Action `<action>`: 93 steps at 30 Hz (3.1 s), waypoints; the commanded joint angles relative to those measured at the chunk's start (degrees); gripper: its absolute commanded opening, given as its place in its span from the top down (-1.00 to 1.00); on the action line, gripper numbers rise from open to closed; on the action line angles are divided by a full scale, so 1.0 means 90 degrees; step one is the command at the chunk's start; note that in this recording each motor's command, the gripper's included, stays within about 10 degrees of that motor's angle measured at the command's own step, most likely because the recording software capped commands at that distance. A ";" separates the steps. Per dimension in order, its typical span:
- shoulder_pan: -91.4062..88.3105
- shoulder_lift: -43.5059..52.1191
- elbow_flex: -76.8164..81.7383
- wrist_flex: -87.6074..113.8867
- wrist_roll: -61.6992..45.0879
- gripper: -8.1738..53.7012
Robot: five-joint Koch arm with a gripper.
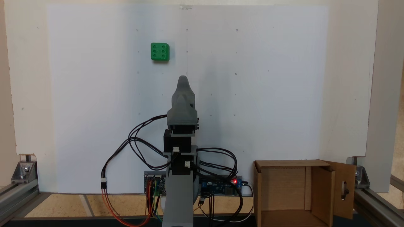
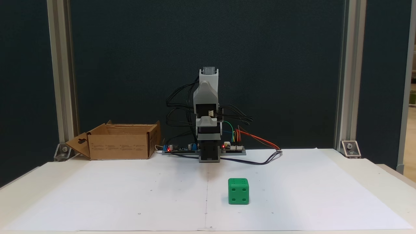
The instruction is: Grasp a green dice and put it in the bin.
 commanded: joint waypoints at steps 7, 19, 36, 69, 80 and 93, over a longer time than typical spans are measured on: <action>0.0010 0.0693 0.0303 0.3338 0.0215 -0.84; -0.0117 0.0693 0.0312 0.3506 0.0195 -0.84; -0.0088 0.0684 0.0312 0.3135 0.0195 -0.84; -0.0049 0.0684 0.0303 0.3105 0.0000 -0.73; 0.0264 0.0684 -0.1211 0.5340 -0.0029 -0.70; -0.1016 0.0059 -0.5381 1.0877 0.1689 -0.64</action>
